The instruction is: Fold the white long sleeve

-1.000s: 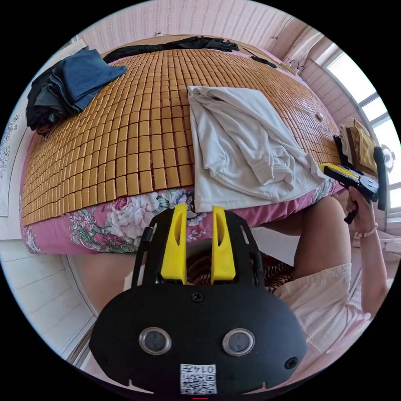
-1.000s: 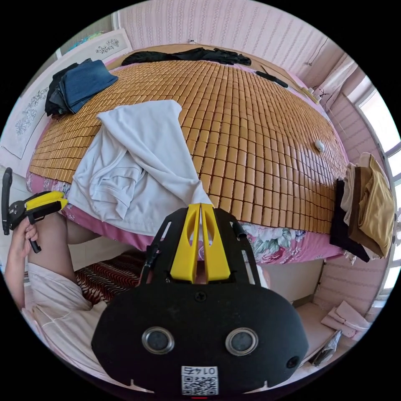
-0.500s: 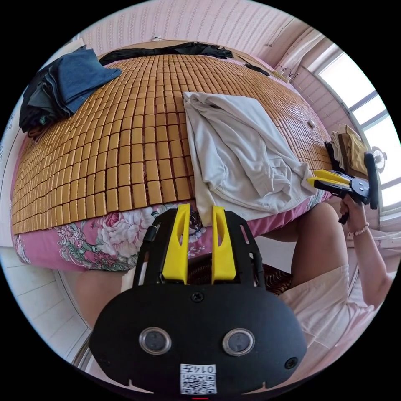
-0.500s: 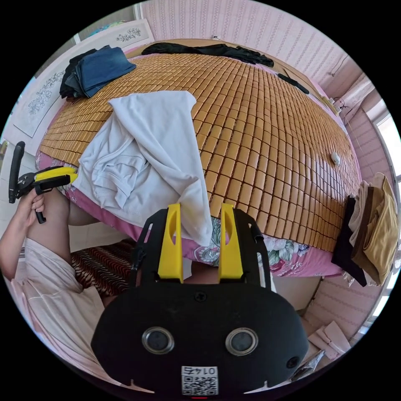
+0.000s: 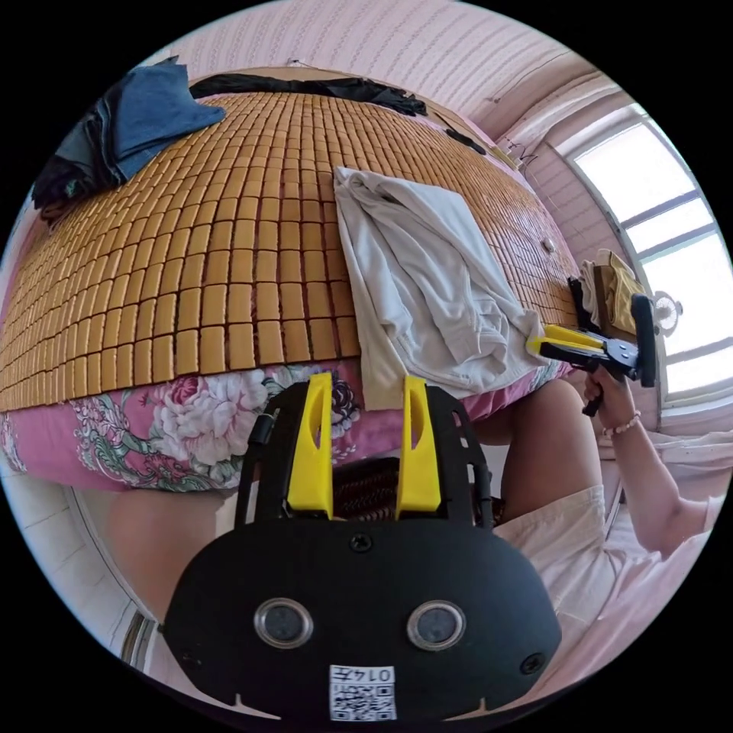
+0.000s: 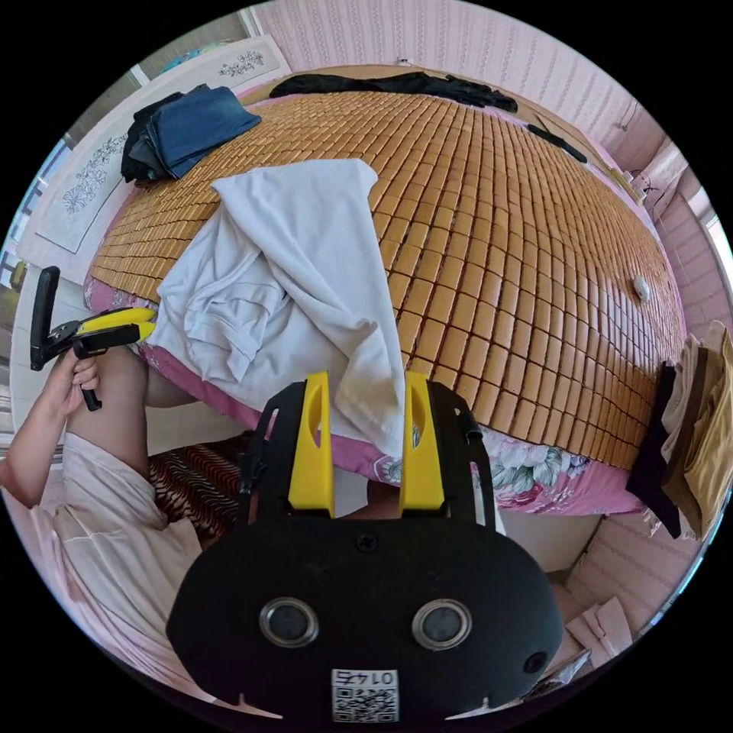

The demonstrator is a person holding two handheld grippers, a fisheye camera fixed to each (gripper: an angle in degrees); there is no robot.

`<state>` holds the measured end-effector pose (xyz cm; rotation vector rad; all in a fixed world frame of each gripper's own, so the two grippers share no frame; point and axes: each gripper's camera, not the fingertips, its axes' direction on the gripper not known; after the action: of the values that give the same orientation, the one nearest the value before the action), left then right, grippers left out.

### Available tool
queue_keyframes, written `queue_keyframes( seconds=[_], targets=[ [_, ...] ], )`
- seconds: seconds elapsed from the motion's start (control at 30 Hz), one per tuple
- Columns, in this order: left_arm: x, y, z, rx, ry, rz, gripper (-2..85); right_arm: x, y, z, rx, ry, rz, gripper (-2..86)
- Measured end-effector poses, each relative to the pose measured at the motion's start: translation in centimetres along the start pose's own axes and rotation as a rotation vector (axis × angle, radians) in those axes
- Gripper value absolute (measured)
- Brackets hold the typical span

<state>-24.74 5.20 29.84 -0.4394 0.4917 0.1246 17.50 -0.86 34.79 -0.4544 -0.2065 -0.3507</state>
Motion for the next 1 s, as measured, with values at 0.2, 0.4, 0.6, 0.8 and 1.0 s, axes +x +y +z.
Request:
queue_keyframes(
  seconds=[0.2,0.4,0.6,0.8,1.0],
  targets=[
    [-1.5,2.8,-4.7,0.076,-0.009,-0.015,13.6,2.7,2.4,-1.9,0.056,-0.018,-0.026,3.5],
    [-0.7,4.3,-3.9,0.020,-0.034,0.040,13.6,5.4,5.8,-3.7,0.094,-0.085,-0.004,2.0],
    [-0.9,5.8,-3.9,-0.025,-0.179,0.035,1.2,8.6,9.6,-6.9,0.180,-0.195,0.035,1.2],
    [-1.2,10.9,-16.6,0.268,0.031,0.079,-0.6,14.4,16.2,-16.5,0.530,-0.474,0.105,0.0],
    [-1.3,19.1,-32.8,0.672,0.174,0.144,-0.8,16.9,24.2,-26.7,0.826,-0.607,-0.023,0.7]
  ],
)
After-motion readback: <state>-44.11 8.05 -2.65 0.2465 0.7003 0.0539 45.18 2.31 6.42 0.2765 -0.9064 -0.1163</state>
